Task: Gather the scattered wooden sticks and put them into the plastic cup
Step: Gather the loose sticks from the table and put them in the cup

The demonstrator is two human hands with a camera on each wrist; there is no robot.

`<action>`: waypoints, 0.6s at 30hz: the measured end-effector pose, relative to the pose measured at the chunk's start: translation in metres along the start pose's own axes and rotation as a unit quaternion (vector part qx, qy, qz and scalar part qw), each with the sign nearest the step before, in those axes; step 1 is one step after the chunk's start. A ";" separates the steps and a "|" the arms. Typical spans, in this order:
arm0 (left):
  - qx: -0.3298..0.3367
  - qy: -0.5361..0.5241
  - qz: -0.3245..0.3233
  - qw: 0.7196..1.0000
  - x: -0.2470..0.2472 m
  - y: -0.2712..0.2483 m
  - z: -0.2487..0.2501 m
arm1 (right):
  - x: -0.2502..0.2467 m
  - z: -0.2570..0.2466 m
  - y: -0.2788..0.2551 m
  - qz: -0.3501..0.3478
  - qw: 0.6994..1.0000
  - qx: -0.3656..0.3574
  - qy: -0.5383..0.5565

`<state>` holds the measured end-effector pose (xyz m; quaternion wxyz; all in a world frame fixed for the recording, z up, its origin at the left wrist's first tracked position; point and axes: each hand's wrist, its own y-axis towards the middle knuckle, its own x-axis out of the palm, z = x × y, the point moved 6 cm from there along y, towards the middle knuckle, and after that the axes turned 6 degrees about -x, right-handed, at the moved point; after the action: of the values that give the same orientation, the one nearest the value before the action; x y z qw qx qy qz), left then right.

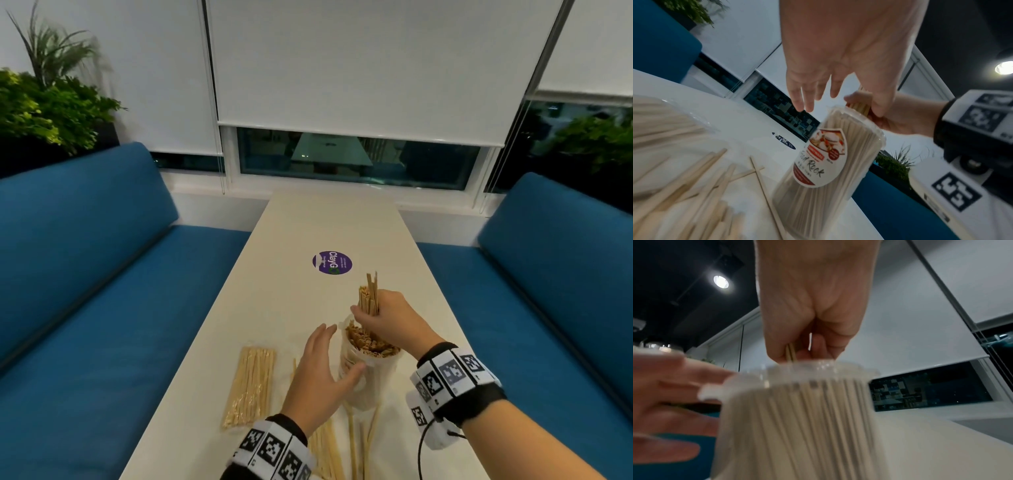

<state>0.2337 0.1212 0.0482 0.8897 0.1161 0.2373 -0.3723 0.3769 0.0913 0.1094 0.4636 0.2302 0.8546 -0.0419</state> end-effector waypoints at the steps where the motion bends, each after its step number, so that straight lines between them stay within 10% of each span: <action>1: 0.003 -0.003 0.007 1.000 -0.005 -0.002 -0.001 | 0.001 0.000 0.000 0.000 1.000 -0.004 -0.004; 18: 0.191 -0.019 0.080 0.978 -0.008 0.034 0.102 | -0.006 -0.020 -0.004 0.008 0.988 -0.095 -0.118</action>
<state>0.2871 0.1108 0.1408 0.8825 0.2955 0.1353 -0.3400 0.3624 0.0918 0.1249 0.5814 0.1851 0.7921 0.0163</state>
